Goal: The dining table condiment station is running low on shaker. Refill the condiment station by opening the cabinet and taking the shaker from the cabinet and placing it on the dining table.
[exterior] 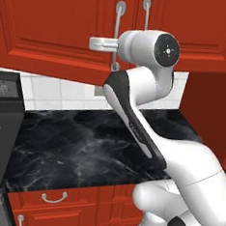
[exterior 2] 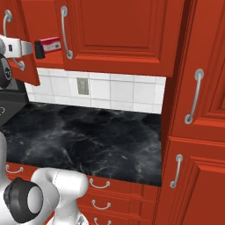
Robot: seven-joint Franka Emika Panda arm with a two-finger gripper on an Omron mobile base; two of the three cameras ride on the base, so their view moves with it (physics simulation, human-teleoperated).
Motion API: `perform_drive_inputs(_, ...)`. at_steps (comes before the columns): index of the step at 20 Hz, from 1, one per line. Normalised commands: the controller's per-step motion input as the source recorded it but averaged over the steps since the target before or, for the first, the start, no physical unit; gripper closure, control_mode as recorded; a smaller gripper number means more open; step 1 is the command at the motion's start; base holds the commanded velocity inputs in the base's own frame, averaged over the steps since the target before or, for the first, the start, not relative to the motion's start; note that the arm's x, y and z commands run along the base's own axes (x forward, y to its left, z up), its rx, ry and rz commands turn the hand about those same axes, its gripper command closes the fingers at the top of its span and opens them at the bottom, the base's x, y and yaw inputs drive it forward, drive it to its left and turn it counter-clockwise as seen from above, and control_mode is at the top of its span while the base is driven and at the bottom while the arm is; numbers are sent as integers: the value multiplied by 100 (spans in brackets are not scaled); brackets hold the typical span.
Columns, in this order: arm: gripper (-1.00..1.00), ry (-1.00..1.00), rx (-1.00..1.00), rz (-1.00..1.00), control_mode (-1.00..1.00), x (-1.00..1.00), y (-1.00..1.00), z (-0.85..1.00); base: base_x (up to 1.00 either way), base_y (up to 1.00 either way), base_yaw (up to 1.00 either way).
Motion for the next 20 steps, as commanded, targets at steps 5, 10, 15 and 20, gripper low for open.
perform_drive_inputs(5,100,4,0,8,-100,-34,0,30,0,0,0)
perform_drive_inputs(10,-100,2,0,6,-100,-26,0,27,0,0,0)
perform_drive_inputs(15,-100,0,0,11,-100,-50,0,25,0,0,0)
perform_drive_inputs(20,-100,0,4,8,-100,-65,-3,18,0,0,0)
